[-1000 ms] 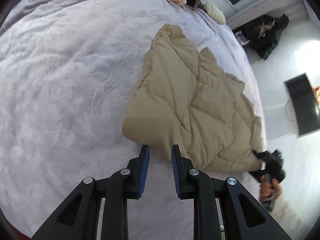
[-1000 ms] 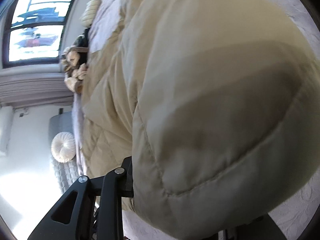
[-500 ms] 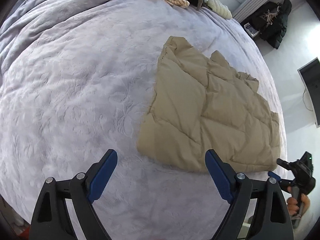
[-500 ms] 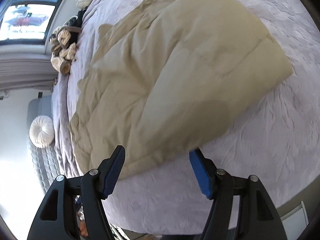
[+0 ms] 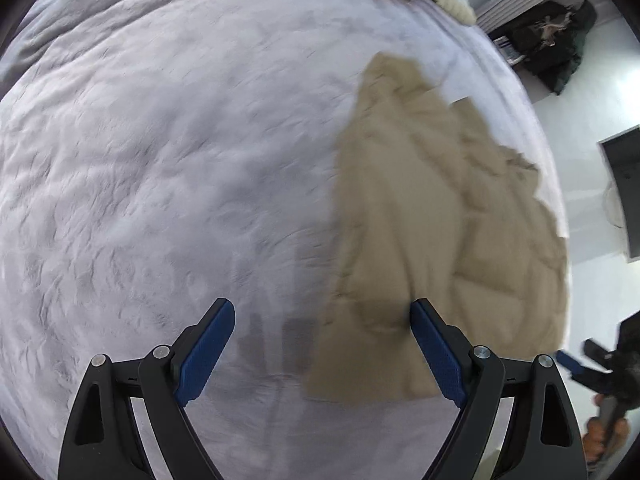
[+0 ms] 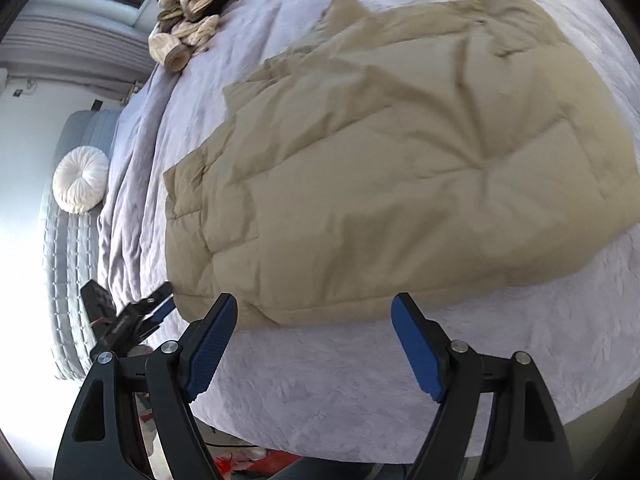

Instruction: Fold large clothes

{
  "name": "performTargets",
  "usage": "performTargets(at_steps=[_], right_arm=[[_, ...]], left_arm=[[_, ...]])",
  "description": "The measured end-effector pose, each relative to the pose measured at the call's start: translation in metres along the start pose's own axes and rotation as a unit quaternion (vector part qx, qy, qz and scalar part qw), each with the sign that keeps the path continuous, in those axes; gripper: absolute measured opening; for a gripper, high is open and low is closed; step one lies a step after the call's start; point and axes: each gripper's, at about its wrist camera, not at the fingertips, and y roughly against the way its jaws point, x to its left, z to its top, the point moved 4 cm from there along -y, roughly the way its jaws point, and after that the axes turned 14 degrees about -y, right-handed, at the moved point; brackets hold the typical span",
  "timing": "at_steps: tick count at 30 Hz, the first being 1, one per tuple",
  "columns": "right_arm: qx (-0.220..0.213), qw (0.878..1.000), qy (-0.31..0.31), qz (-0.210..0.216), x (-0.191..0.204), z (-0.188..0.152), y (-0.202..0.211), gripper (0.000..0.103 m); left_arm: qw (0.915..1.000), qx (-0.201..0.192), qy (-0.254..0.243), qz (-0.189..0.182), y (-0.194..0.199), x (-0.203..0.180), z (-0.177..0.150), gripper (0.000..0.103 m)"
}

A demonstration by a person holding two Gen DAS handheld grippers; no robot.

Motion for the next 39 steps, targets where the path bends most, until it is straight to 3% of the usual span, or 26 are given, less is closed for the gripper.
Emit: performTargets(at_steps=[6,11,12,13,15,17,20,23,25,30,31,32,33,35,37,39], right_arm=[[-0.024,0.999,0.038,-0.017,0.026,0.012,-0.008,0.082],[-0.03,0.994,0.103,-0.012,0.074,0.01,-0.039,0.08],[-0.028,0.992,0.119,-0.016,0.083,0.007,-0.049,0.067],[-0.026,0.99,0.138,-0.03,0.09,0.003,-0.06,0.041],[-0.032,0.983,0.165,-0.078,0.096,0.002,-0.084,0.019],[-0.041,0.979,0.171,-0.103,0.088,0.008,-0.106,0.016],[-0.021,0.99,0.123,-0.067,0.063,0.021,-0.122,0.009],[-0.007,0.995,0.09,-0.033,0.047,0.029,-0.126,0.004],[-0.003,0.996,0.079,-0.028,0.04,0.032,-0.128,0.0],[-0.003,0.995,0.092,-0.035,0.035,0.032,-0.128,0.0],[-0.003,0.995,0.091,-0.033,0.033,0.032,-0.128,0.0],[-0.002,0.996,0.088,-0.03,0.032,0.032,-0.127,0.0],[0.0,0.996,0.087,-0.028,0.03,0.033,-0.126,0.0],[0.007,0.996,0.087,-0.031,0.03,0.031,-0.125,0.0],[0.017,0.994,0.1,-0.037,0.036,0.028,-0.118,0.0],[-0.002,0.99,0.134,-0.041,0.046,0.025,-0.097,0.0]], left_arm=[[0.9998,0.014,-0.007,0.01,-0.023,0.01,-0.009,0.09],[0.9997,0.015,-0.019,0.006,-0.033,0.01,-0.006,0.09],[0.9997,0.014,-0.019,0.001,-0.033,0.011,-0.005,0.09],[0.9997,0.014,-0.02,-0.007,-0.033,0.011,-0.003,0.089],[0.999,0.006,-0.021,-0.039,-0.03,0.012,0.003,0.089],[0.9961,-0.005,-0.019,-0.086,-0.029,0.015,0.016,0.09],[0.9884,-0.006,-0.024,-0.15,-0.038,0.014,0.041,0.089],[0.971,0.02,-0.032,-0.236,-0.066,0.007,0.068,0.089],[0.965,0.033,-0.035,-0.258,-0.082,0.005,0.082,0.089],[0.9406,0.054,-0.028,-0.334,-0.107,-0.009,0.105,0.089],[0.9408,0.06,-0.036,-0.332,-0.111,-0.017,0.104,0.082],[0.9436,0.07,-0.058,-0.319,-0.113,-0.026,0.101,0.048],[0.9467,0.076,-0.085,-0.301,-0.113,-0.035,0.098,0.036],[0.9496,0.068,-0.099,-0.289,-0.1,-0.039,0.095,0.027],[0.9501,0.066,-0.094,-0.29,-0.093,-0.039,0.097,0.026],[0.9511,0.069,-0.095,-0.286,-0.088,-0.038,0.095,0.026]])
